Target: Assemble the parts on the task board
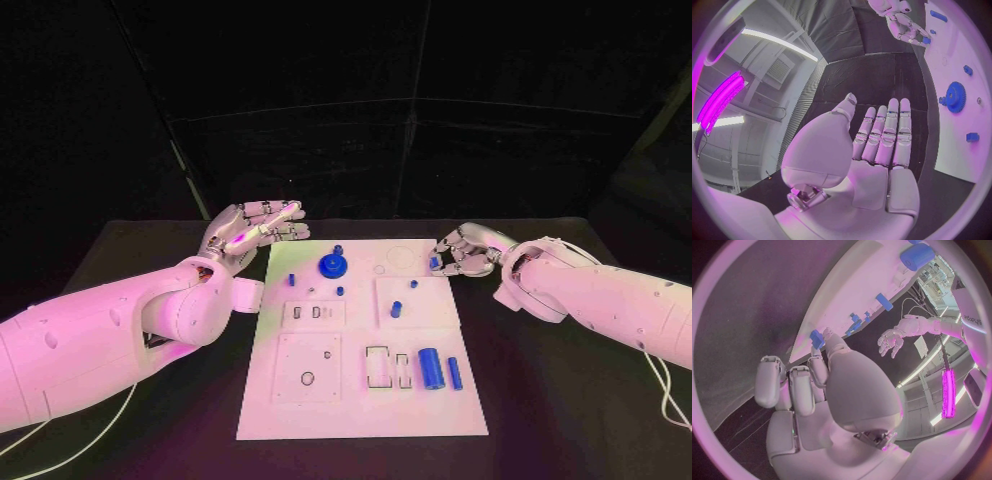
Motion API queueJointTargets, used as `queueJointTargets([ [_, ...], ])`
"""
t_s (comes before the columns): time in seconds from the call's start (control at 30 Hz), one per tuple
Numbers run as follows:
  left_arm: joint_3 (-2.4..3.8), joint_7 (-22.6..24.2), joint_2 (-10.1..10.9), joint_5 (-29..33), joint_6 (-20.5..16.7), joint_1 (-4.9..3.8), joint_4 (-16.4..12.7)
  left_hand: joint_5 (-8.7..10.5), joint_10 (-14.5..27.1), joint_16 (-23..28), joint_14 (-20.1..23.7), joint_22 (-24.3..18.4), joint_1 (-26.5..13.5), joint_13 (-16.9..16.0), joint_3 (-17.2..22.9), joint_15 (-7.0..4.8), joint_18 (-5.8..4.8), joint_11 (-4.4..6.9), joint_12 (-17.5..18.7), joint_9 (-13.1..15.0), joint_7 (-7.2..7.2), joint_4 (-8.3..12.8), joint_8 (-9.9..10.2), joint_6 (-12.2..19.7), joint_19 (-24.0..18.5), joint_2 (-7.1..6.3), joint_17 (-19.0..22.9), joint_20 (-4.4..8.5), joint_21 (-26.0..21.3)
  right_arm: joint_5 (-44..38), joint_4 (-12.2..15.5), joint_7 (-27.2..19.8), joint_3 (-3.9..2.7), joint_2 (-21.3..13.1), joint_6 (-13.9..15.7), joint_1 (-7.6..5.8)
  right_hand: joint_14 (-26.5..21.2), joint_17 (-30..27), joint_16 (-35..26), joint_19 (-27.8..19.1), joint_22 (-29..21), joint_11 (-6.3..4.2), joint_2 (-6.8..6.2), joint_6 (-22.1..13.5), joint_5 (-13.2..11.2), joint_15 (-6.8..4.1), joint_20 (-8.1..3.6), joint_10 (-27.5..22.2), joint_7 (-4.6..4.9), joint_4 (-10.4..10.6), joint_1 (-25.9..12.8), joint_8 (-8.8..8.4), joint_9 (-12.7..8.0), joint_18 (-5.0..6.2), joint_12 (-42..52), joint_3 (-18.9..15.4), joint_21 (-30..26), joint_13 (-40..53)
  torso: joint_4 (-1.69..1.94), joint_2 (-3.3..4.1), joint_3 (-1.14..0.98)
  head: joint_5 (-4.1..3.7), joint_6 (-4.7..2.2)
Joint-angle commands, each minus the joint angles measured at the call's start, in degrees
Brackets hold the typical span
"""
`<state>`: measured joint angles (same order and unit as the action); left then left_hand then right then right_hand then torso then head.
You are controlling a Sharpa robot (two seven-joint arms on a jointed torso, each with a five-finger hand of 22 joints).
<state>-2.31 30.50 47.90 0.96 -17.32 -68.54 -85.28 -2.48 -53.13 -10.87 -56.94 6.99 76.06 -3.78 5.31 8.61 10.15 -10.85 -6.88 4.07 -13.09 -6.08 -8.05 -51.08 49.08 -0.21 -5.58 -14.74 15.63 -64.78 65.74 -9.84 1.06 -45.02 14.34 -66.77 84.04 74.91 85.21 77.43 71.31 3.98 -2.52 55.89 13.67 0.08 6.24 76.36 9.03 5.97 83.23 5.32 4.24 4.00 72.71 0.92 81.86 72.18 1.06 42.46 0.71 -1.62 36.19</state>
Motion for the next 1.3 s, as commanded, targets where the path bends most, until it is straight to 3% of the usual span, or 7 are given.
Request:
queueJointTargets([
  [0.03,0.05,0.23,-0.06,0.07,0.67,-0.07,0.02,-0.21,-0.45,0.25,-0.31,-0.10,0.08,0.10,-0.14,0.01,0.20,-0.09,0.31,-0.07,-0.32,0.35,0.30,-0.49,0.41,0.61,0.08,-0.02,0.27,-0.66,-0.06,0.05,-0.02,0.11,-1.07,-0.04,4.00,6.56,0.18,0.41,0.06,0.00,0.63,0.44,-0.36,-0.25,0.02,0.40,-0.07,-0.30,-0.15,0.24,0.04,0.05,0.16,0.19,0.28,0.06,-0.06,-0.01,-0.01,0.13,0.08],
  [0.43,0.05,0.14,-0.08,0.07,0.71,-0.07,0.09,-0.21,-0.47,0.31,-0.32,-0.13,0.14,0.10,-0.17,0.01,0.19,-0.09,0.42,-0.10,-0.32,0.52,0.37,-0.52,0.41,0.65,0.10,-0.02,0.24,-0.98,-0.16,0.26,-0.02,0.18,-1.07,0.04,4.06,6.76,0.28,0.68,0.42,-0.14,1.06,0.94,-0.47,-0.37,-0.10,0.70,-0.19,-0.55,0.09,0.36,0.02,-0.03,0.43,0.54,0.44,0.33,-0.08,-0.01,-0.03,0.02,0.24],
  [0.8,0.05,0.11,-0.11,0.07,0.76,-0.07,0.14,-0.21,-0.47,0.31,-0.32,-0.13,0.14,0.10,-0.17,0.01,0.19,-0.09,0.42,-0.10,-0.32,0.52,0.37,-0.52,0.41,0.65,0.10,-0.02,0.24,-1.00,-0.33,0.11,-0.02,0.30,2.28,0.05,4.22,7.29,0.53,1.62,1.72,-1.47,5.22,5.27,-7.12,-1.48,-1.08,1.51,-1.72,-1.99,2.00,2.42,0.37,-0.29,1.13,4.99,1.02,1.16,-0.04,-0.02,-0.03,-0.06,0.46],
  [1.03,0.05,0.09,-0.09,0.07,0.77,-0.07,0.16,-0.21,-0.47,0.31,-0.32,-0.13,0.14,0.10,-0.17,0.01,0.19,-0.09,0.42,-0.10,-0.32,0.52,0.37,-0.52,0.41,0.65,0.10,-0.02,0.24,-1.51,0.05,-0.38,-0.03,0.28,5.74,0.05,4.34,7.79,0.79,2.29,2.74,-1.75,6.28,5.79,-7.84,-1.78,-1.45,1.78,-2.02,-3.04,2.64,2.79,0.39,-0.52,1.30,7.48,1.47,1.43,-0.05,-0.02,-0.05,0.02,0.55],
  [1.13,0.05,0.06,0.01,0.07,0.81,-0.07,0.14,-0.21,-0.47,0.32,-0.32,-0.13,0.14,0.10,-0.17,0.01,0.19,-0.09,0.42,-0.10,-0.33,0.53,0.37,-0.52,0.41,0.66,0.10,-0.02,0.24,-1.98,1.84,0.56,-0.04,-0.42,7.27,0.05,4.35,7.81,0.79,2.39,2.90,-1.72,6.15,5.68,-7.74,-1.78,-1.49,1.76,-1.97,-3.22,2.50,2.75,0.34,-0.56,1.23,7.89,1.54,1.39,-0.04,-0.04,0.00,0.22,0.67],
  [1.3,0.05,-0.16,0.33,0.08,0.99,-0.07,0.04,-0.21,-0.48,0.34,-0.33,-0.15,0.14,0.10,-0.19,0.02,0.19,-0.10,0.47,-0.11,-0.34,0.59,0.41,-0.53,0.41,0.70,0.12,-0.02,0.23,-3.41,7.86,4.80,-0.07,-2.53,9.51,-0.01,4.33,7.74,0.74,2.41,2.94,-1.52,5.08,5.17,-7.26,-1.63,-1.43,1.65,-1.73,-2.92,0.94,2.46,0.15,-0.57,0.98,8.24,1.56,1.21,-0.24,-0.18,-0.01,0.35,0.70],
])
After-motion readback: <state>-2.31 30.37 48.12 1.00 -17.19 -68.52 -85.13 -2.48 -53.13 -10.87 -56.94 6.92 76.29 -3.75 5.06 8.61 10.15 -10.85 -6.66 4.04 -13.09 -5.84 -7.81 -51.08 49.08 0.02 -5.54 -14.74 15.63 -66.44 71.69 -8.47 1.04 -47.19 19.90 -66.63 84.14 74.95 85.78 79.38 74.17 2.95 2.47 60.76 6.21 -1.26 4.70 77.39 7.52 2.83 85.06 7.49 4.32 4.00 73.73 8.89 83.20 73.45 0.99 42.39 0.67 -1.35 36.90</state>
